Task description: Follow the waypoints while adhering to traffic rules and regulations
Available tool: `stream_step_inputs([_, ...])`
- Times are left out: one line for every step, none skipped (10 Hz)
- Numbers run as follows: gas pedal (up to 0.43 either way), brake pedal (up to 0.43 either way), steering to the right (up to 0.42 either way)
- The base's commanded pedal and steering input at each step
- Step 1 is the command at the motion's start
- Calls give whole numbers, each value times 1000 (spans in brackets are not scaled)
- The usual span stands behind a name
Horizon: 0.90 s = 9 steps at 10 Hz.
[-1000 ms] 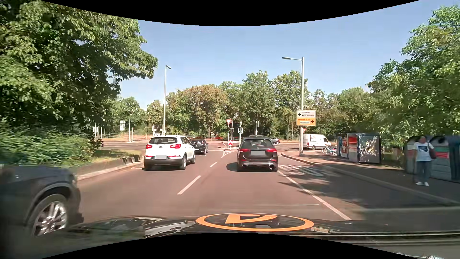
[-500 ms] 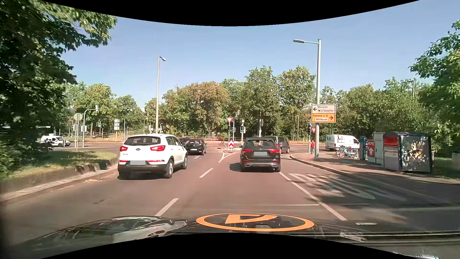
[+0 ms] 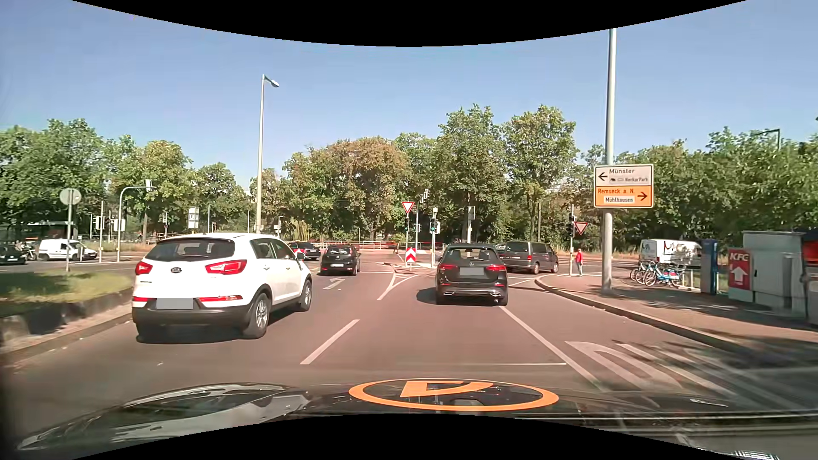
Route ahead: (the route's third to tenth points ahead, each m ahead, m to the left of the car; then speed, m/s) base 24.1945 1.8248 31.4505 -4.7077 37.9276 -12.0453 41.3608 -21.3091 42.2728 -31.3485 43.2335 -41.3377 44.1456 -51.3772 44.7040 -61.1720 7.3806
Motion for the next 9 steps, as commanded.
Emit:
stream_step_inputs([87,0,-6])
stream_step_inputs([87,0,-6])
stream_step_inputs([87,0,-5])
stream_step_inputs([87,0,-3])
stream_step_inputs([87,0,4])
stream_step_inputs([67,0,11])
stream_step_inputs([67,0,17])
stream_step_inputs([67,0,28])
stream_step_inputs([59,0,36])
